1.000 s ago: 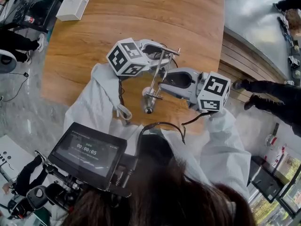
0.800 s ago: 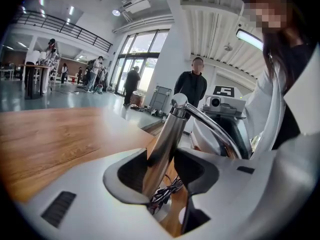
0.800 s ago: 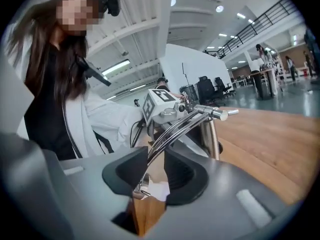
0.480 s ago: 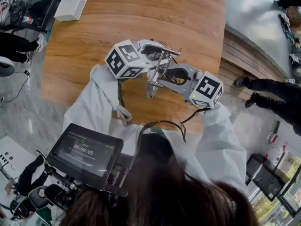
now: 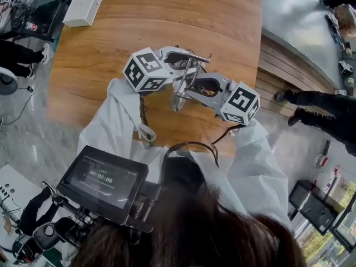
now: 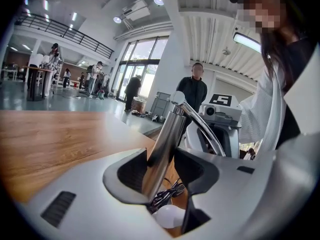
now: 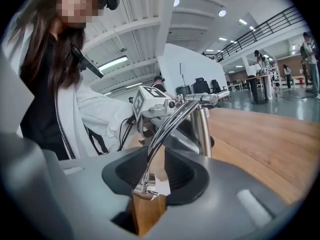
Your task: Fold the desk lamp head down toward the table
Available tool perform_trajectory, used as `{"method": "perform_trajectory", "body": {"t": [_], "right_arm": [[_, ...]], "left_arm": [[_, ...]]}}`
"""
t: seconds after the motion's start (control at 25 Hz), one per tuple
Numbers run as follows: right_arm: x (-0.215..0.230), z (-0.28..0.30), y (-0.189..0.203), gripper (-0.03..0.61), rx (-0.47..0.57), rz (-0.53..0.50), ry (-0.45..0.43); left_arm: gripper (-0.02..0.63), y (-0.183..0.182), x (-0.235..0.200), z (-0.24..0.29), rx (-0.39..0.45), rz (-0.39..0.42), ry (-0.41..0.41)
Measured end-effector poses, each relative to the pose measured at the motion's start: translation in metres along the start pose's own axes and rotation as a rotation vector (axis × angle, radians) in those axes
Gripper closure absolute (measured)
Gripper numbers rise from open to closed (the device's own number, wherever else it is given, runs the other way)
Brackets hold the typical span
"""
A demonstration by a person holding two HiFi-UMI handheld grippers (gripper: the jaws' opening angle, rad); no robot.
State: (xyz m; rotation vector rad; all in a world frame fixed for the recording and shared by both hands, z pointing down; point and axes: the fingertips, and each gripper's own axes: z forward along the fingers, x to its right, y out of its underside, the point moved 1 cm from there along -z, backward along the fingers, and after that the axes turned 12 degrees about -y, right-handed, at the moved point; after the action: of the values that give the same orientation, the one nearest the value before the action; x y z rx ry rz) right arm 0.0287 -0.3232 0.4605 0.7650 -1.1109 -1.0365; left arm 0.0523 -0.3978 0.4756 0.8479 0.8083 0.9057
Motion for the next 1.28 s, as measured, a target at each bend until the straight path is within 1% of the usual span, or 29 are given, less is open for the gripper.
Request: {"method": "perform_trajectory", "body": {"t": [0.08,0.16,0.24,0.32,0.44,0.52,0.64,0.72,0.8,0.88,0.92,0.96,1.04,1.16,1.28], "right_arm": [[0.003,0.002,0.001,0.464,-0.007,0.013,0.020],[0.006,0.005,0.003,0.463,-0.007,0.051,0.031],[0.007,0.005,0.007,0.465,-0.003,0.085,0.034],[0.004,0.001,0.010,0.465,0.007,0.097,0.044],[-0.003,-0.015,0.010,0.465,0.030,0.112,0.113],[-0.009,-0.030,0.007,0.465,0.059,0.122,0.199],[-0.018,-0.051,-0.012,0.476,0.125,0.101,0.381],[-0.026,-0.055,-0.034,0.491,0.188,0.066,0.480],[-0.034,-0.054,-0.059,0.519,0.241,0.016,0.550],[-0.041,-0.053,-0.080,0.565,0.270,-0.046,0.610],[-0.045,-0.052,-0.088,0.577,0.281,-0.069,0.635],[-0.048,-0.052,-0.094,0.577,0.292,-0.080,0.652],[-0.053,-0.053,-0.101,0.577,0.316,-0.074,0.671],[-0.055,-0.054,-0.107,0.577,0.346,-0.064,0.679],[-0.057,-0.052,-0.112,0.577,0.350,-0.077,0.677]], "left_arm": [[0.445,0.002,-0.004,-0.001,0.033,-0.039,-0.017],[0.442,0.006,-0.009,-0.003,0.052,-0.074,-0.039],[0.442,0.013,-0.015,-0.007,0.052,-0.096,-0.059],[0.442,0.022,-0.023,-0.016,0.046,-0.129,-0.081],[0.443,0.028,-0.027,-0.036,0.054,-0.173,-0.144],[0.443,0.022,-0.024,-0.054,0.075,-0.174,-0.233],[0.454,-0.009,-0.007,-0.084,0.169,-0.148,-0.424],[0.491,-0.033,0.012,-0.100,0.243,-0.119,-0.525],[0.523,-0.052,0.029,-0.114,0.301,-0.104,-0.602],[0.568,-0.064,0.040,-0.124,0.332,-0.102,-0.667],[0.596,-0.068,0.044,-0.130,0.339,-0.104,-0.697],[0.611,-0.070,0.048,-0.135,0.347,-0.110,-0.722],[0.611,-0.073,0.056,-0.145,0.364,-0.126,-0.753],[0.611,-0.076,0.063,-0.155,0.377,-0.127,-0.773],[0.612,-0.077,0.063,-0.158,0.373,-0.111,-0.786]]}}
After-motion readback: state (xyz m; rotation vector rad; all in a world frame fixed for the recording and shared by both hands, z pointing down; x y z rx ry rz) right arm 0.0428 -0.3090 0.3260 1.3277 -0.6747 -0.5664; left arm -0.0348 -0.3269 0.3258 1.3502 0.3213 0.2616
